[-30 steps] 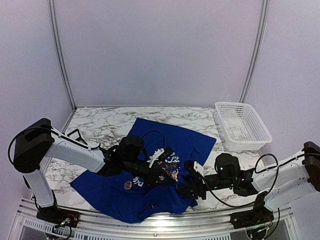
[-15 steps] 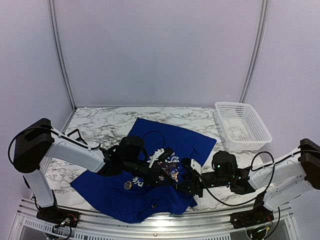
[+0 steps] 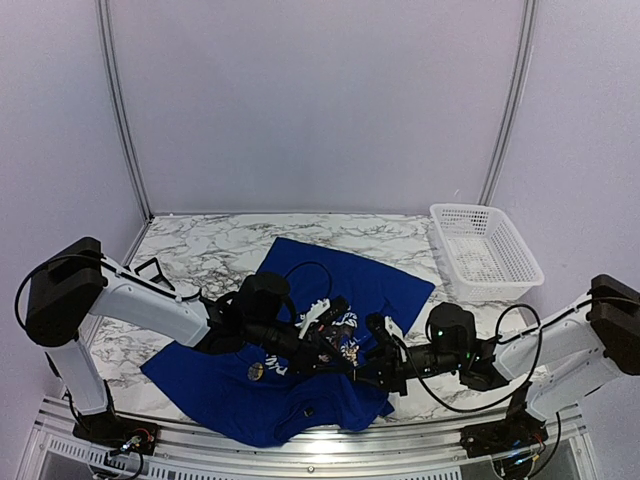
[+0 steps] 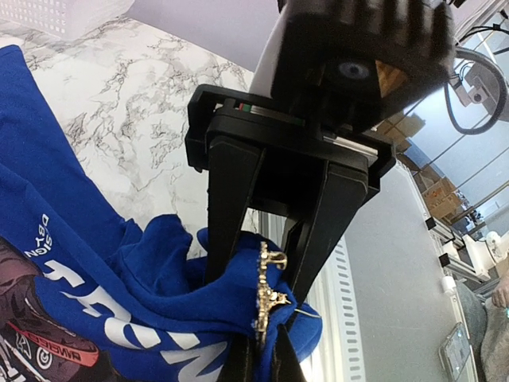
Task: Pin the brooch onto the clothing
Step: Position the brooch on the flattened clothing.
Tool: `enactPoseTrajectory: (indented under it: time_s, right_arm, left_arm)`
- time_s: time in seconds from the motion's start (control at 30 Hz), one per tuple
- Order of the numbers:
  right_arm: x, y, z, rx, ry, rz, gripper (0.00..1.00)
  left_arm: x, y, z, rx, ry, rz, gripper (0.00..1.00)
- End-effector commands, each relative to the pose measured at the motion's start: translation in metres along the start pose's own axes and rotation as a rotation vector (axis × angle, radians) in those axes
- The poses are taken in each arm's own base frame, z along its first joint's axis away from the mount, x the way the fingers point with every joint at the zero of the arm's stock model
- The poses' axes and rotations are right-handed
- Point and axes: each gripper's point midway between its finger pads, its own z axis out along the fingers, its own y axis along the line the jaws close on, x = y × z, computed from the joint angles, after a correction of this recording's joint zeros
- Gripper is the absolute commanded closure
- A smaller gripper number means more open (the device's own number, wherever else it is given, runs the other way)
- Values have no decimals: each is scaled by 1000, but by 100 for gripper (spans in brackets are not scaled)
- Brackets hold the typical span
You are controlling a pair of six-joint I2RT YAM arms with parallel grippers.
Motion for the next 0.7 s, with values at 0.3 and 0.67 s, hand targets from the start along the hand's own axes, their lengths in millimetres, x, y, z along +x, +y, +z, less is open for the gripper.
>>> enactPoseTrajectory:
  time_s: [0.3, 0.67]
  right_arm:
    - [-40, 7, -3, -115, -112, 11, 68]
    - [-45, 10, -1, -122, -124, -31, 62]
  left_arm:
    - [4, -13, 0, 14, 17, 76, 100]
    - [2, -16, 2, 36, 21, 71, 100]
